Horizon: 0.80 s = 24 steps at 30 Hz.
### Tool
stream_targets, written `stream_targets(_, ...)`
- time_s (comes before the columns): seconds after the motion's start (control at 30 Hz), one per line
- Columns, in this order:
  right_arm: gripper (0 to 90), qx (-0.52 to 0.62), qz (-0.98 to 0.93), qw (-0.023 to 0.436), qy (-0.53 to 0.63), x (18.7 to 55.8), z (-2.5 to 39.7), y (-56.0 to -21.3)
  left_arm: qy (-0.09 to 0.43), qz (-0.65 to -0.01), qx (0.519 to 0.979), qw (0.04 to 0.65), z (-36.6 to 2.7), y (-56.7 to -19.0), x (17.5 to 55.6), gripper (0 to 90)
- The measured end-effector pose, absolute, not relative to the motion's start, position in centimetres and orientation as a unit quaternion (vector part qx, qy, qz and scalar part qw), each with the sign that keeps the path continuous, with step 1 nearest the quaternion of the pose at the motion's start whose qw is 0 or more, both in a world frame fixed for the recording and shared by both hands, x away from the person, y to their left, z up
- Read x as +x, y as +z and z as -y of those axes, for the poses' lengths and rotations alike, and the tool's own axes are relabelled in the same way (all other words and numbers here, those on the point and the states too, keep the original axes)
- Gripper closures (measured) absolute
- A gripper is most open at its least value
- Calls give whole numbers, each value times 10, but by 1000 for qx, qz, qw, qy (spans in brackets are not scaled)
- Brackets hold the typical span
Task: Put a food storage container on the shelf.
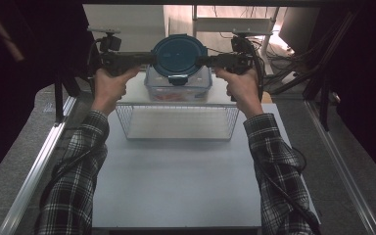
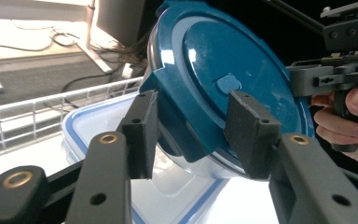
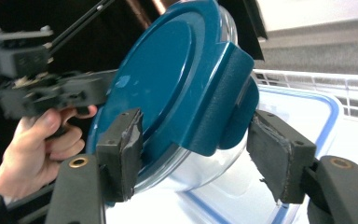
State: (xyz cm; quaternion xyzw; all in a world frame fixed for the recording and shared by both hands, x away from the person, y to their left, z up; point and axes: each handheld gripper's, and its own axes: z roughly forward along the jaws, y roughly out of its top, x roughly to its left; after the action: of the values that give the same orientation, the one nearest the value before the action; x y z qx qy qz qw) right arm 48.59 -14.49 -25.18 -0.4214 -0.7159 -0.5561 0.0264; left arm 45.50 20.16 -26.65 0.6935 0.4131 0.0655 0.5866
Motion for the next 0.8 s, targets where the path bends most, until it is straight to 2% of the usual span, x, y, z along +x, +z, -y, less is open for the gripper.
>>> stream_targets(0.17,363,-447,686,82,-569,499,151,-264,71,-412,694,587,-199,-265,453,535)
stream_targets(0.3,334,-455,683,93,-563,502,151,-264,82,-417,697,578,-194,-262,453,540)
stream_targets(0.37,272,-465,691,46,-551,500,151,-260,89,-417,697,576,-193,-261,452,537)
stream_targets(0.4,273,-467,694,15,-548,497,154,-256,90,-417,698,575,-193,-261,451,540)
stream_targets(0.47,304,-458,701,-17,-547,493,159,-249,94,-416,699,574,-193,-260,450,540)
stream_targets(0.53,369,-429,718,-46,-546,485,160,-246,112,-411,704,569,-192,-258,447,546)
stream_targets(0.67,543,-373,762,-147,-508,461,153,-242,123,-409,705,567,-193,-255,440,550)
stream_targets(0.8,693,-351,781,-159,-491,449,145,-244,128,-404,700,575,-197,-251,430,572)
